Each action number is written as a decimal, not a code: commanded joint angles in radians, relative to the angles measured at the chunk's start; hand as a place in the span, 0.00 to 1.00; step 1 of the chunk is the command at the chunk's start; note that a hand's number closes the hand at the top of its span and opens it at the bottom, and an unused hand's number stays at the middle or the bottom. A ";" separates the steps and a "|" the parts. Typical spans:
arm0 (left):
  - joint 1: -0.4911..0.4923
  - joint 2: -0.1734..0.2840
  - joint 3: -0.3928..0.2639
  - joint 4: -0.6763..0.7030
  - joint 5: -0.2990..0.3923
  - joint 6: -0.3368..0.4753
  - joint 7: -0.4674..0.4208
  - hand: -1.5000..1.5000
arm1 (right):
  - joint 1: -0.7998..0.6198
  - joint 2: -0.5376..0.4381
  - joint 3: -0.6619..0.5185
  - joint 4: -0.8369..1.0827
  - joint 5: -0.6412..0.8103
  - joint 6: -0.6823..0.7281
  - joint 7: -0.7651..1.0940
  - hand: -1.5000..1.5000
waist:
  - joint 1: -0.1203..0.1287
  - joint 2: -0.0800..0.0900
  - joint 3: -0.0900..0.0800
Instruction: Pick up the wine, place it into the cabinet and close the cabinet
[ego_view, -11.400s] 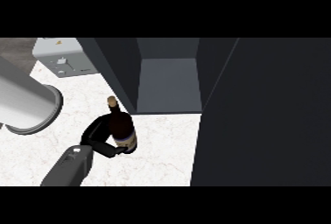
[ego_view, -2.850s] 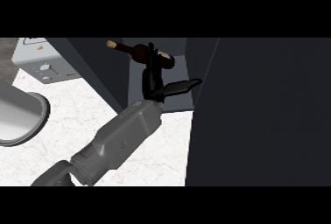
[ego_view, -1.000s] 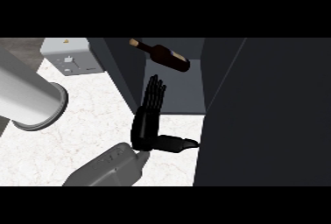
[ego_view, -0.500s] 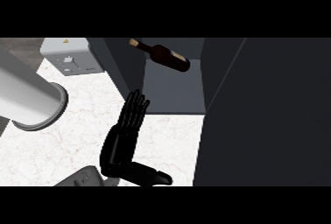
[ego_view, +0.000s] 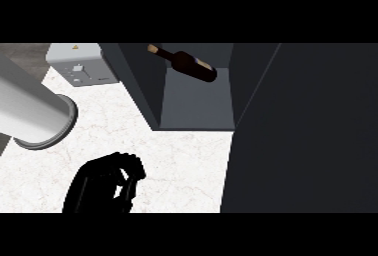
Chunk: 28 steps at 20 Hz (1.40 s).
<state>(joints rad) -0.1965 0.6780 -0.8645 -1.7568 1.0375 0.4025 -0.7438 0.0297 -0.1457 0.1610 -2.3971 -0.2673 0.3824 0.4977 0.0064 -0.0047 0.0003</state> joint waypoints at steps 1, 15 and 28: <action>0.105 0.119 0.057 -0.093 0.023 -0.069 -0.011 1.00 | 0.025 0.029 0.109 -0.126 -0.090 -0.028 0.095 1.00 | 0.007 -0.002 -0.001; 0.444 0.367 0.326 -0.118 0.174 -0.319 -0.157 0.00 | -0.206 0.145 0.655 -0.041 0.167 -0.264 0.289 1.00 | 0.023 -0.009 -0.004; 0.618 0.530 0.486 -0.035 0.231 -0.550 -0.207 0.00 | -0.537 0.140 0.754 0.190 0.337 -0.747 0.148 1.00 | 0.059 -0.012 -0.005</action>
<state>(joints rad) 0.3631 1.1622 -0.4165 -1.8013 1.2672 -0.0919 -0.9250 -0.3812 -0.1335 0.8630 -2.3380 -0.0090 -0.2413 0.6759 0.0521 -0.0144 -0.0047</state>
